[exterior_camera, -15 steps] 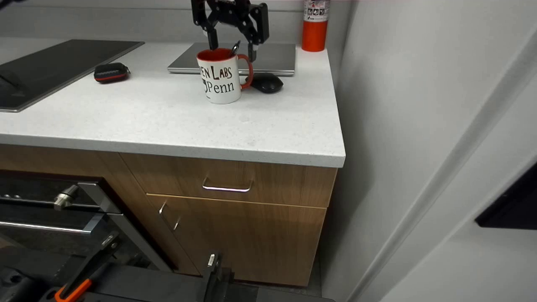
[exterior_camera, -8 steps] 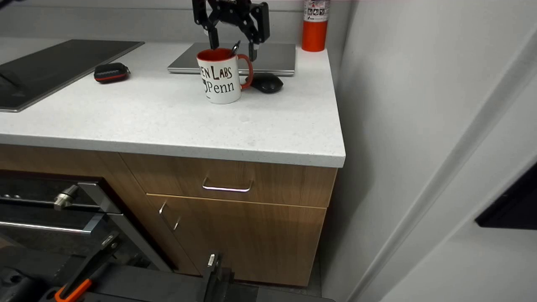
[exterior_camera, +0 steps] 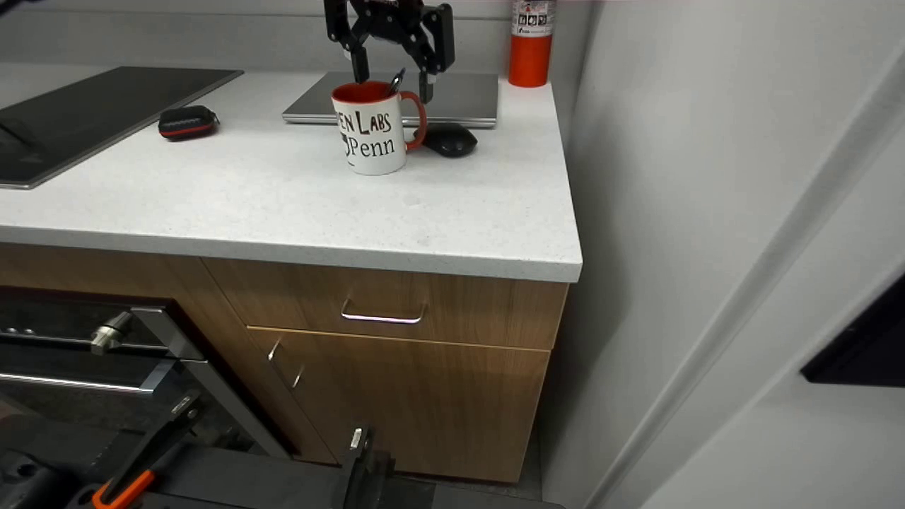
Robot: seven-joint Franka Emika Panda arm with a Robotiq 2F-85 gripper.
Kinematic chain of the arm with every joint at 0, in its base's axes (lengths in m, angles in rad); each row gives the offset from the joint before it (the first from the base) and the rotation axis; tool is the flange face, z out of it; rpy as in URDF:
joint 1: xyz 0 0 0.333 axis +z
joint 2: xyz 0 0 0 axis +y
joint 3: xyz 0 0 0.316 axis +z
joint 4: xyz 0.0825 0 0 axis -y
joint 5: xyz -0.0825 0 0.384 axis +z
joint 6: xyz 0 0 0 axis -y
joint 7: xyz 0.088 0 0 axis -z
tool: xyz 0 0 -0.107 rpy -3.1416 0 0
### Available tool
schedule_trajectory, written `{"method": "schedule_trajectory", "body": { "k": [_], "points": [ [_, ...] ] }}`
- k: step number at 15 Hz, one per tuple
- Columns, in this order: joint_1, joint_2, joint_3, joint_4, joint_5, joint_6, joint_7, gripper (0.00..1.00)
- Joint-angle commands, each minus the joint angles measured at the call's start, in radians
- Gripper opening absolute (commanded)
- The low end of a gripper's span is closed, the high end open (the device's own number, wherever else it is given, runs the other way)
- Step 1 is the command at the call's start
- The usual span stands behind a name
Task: Remove the pen from the mug cup and place it on the table
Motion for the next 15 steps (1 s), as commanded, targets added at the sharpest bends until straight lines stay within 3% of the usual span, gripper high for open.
{"method": "schedule_trajectory", "body": {
  "k": [1,11,15],
  "points": [
    [-0.017,0.000,0.017,0.001,-0.003,-0.002,0.002,1.00],
    [-0.038,0.014,0.010,0.027,0.034,-0.007,-0.013,1.00],
    [-0.048,0.000,0.015,0.035,0.117,-0.055,-0.064,1.00]
  ]
}}
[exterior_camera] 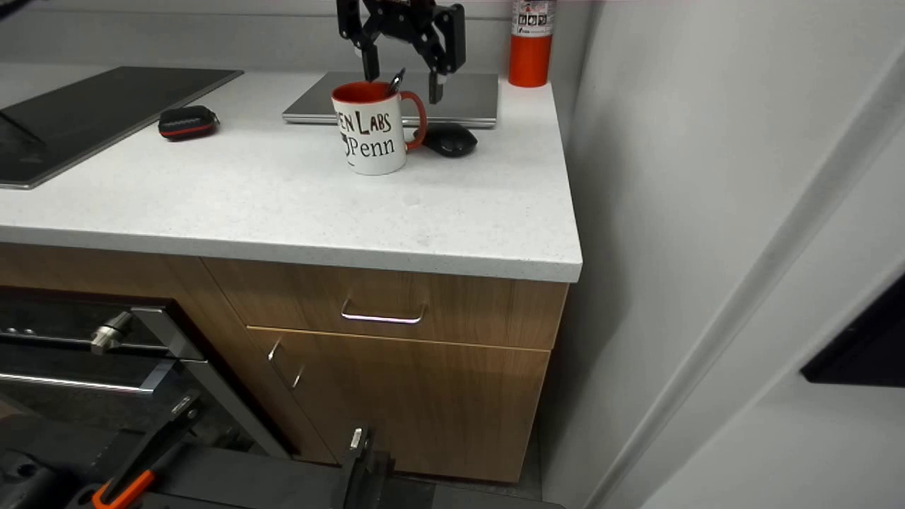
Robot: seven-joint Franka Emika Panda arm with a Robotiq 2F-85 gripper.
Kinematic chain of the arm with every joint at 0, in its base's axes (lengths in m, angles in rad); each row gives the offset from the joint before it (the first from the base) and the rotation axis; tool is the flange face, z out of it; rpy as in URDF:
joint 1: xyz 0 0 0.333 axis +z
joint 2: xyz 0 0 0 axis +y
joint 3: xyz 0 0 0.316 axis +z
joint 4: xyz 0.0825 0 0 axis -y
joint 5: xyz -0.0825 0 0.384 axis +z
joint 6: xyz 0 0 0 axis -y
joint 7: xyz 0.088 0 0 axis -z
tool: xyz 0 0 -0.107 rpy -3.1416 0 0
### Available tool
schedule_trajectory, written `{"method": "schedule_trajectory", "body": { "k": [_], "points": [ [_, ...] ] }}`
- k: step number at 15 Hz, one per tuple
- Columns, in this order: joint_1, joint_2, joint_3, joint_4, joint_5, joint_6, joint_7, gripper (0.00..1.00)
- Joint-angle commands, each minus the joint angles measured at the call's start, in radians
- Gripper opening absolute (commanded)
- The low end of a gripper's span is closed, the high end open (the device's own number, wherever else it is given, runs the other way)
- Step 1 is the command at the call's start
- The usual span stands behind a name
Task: Remove the pen from the mug cup and place it on the table
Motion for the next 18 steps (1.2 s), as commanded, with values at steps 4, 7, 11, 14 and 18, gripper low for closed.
{"method": "schedule_trajectory", "body": {
  "k": [4,7,11,14,18],
  "points": [
    [-0.028,-0.008,0.009,0.042,0.165,-0.075,-0.095,1.00],
    [-0.038,-0.001,0.004,0.055,0.180,-0.086,-0.097,1.00],
    [-0.044,0.007,0.006,0.062,0.199,-0.105,-0.098,0.66],
    [-0.045,0.008,0.006,0.069,0.199,-0.113,-0.094,0.42],
    [-0.048,0.014,0.004,0.075,0.200,-0.119,-0.096,0.10]
  ]
}}
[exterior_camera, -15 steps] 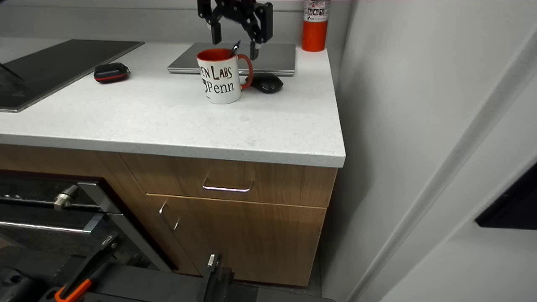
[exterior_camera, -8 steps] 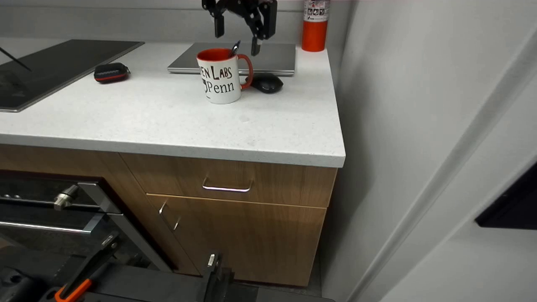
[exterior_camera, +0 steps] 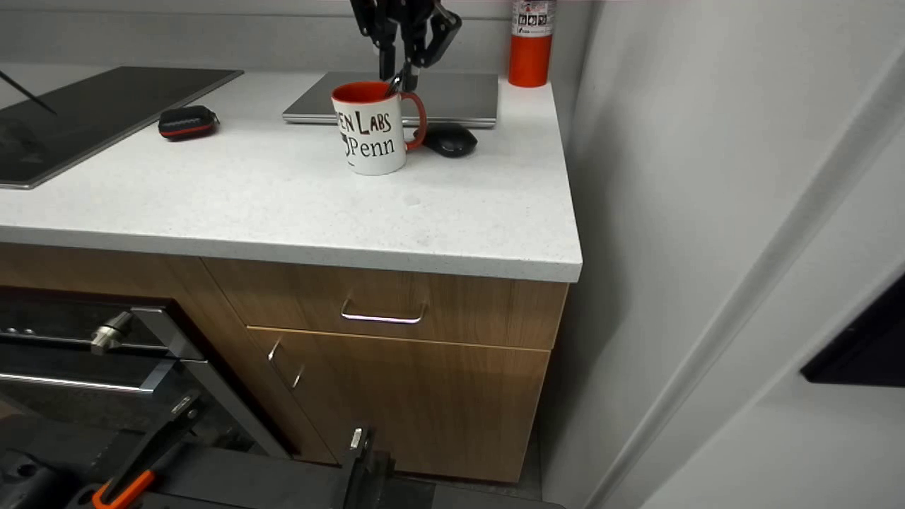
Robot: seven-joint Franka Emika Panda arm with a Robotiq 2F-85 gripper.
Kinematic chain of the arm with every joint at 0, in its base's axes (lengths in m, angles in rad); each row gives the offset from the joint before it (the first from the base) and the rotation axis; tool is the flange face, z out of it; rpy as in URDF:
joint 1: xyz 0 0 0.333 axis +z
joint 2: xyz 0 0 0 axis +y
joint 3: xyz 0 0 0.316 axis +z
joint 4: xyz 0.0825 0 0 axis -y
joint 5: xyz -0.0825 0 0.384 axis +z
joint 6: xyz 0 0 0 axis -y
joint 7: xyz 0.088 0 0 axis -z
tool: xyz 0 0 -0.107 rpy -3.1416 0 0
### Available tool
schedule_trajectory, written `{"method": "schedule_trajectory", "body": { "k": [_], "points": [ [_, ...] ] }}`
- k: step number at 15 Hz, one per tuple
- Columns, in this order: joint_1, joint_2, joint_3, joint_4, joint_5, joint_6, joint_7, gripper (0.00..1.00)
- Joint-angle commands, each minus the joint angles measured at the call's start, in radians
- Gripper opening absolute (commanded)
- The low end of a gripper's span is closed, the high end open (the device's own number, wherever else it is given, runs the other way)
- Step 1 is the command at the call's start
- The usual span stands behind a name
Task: Remove the pen from the mug cup and place it on the table
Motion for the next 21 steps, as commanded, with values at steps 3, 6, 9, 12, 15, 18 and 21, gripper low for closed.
{"method": "schedule_trajectory", "body": {
  "k": [3,6,9,12,15,18,21],
  "points": [
    [-0.021,0.017,0.004,0.036,0.044,-0.040,-0.030,0.00],
    [-0.024,0.007,0.001,0.034,0.039,-0.049,-0.032,0.03],
    [-0.027,-0.026,-0.002,0.024,0.034,-0.049,-0.037,0.03],
    [-0.031,-0.077,-0.012,0.022,0.026,-0.048,-0.035,0.03],
    [-0.036,-0.141,-0.027,0.032,0.039,-0.058,-0.054,0.03],
    [-0.025,-0.200,-0.045,0.047,0.080,-0.077,-0.086,0.03],
    [0.008,-0.237,-0.048,0.044,0.170,-0.126,-0.154,0.03]
  ]
}}
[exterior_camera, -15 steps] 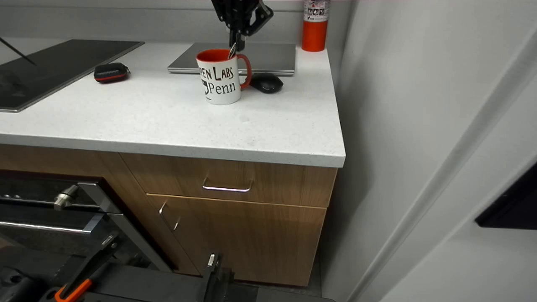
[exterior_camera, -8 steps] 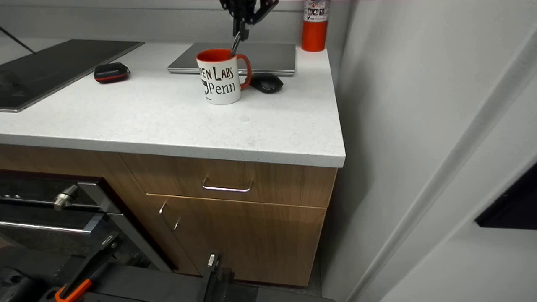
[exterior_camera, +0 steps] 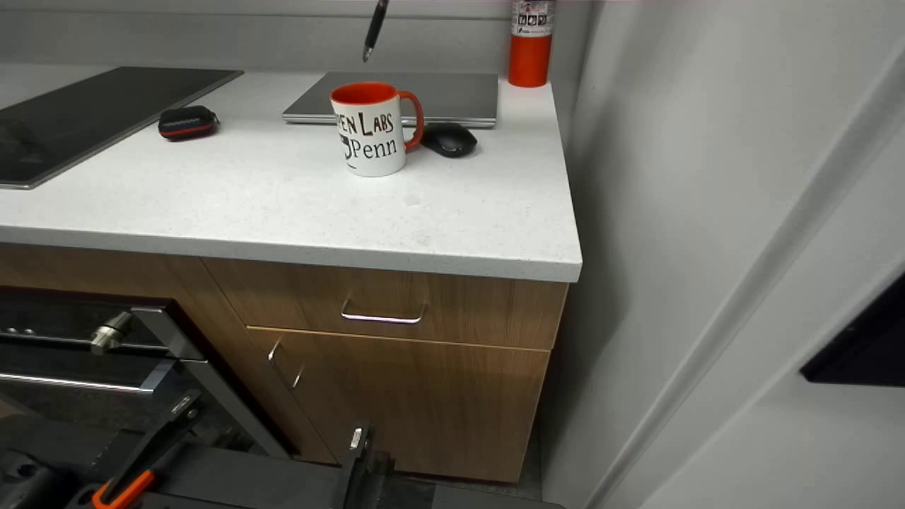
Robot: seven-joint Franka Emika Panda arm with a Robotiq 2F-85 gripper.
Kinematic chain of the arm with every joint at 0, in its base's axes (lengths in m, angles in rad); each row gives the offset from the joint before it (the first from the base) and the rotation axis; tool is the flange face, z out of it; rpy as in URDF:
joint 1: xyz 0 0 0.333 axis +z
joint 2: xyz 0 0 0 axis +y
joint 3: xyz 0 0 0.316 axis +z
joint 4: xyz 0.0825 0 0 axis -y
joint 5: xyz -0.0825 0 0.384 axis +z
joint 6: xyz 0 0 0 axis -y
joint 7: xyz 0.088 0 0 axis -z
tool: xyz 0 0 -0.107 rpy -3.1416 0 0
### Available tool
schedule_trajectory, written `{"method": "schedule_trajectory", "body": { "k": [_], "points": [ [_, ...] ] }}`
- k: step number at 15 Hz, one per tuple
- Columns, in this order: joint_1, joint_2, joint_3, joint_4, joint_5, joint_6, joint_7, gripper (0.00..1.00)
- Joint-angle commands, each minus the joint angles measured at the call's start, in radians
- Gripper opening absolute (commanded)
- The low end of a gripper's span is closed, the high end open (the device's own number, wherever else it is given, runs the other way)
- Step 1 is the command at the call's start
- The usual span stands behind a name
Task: Remove the pen from the mug cup and place it on the table
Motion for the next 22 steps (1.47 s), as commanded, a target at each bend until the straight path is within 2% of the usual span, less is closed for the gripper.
{"method": "schedule_trajectory", "body": {
  "k": [1,5,13,16,22],
  "points": [
    [0.042,-0.044,-0.010,0.002,0.116,-0.080,-0.096,0.03],
    [0.090,-0.029,0.023,-0.019,0.155,-0.122,-0.143,0.03],
    [0.174,0.029,0.128,-0.083,0.125,-0.116,-0.188,0.03],
    [0.192,0.096,0.154,-0.065,0.134,-0.120,-0.224,0.03],
    [0.193,0.268,0.211,-0.010,0.057,-0.017,-0.185,0.03]
  ]
}}
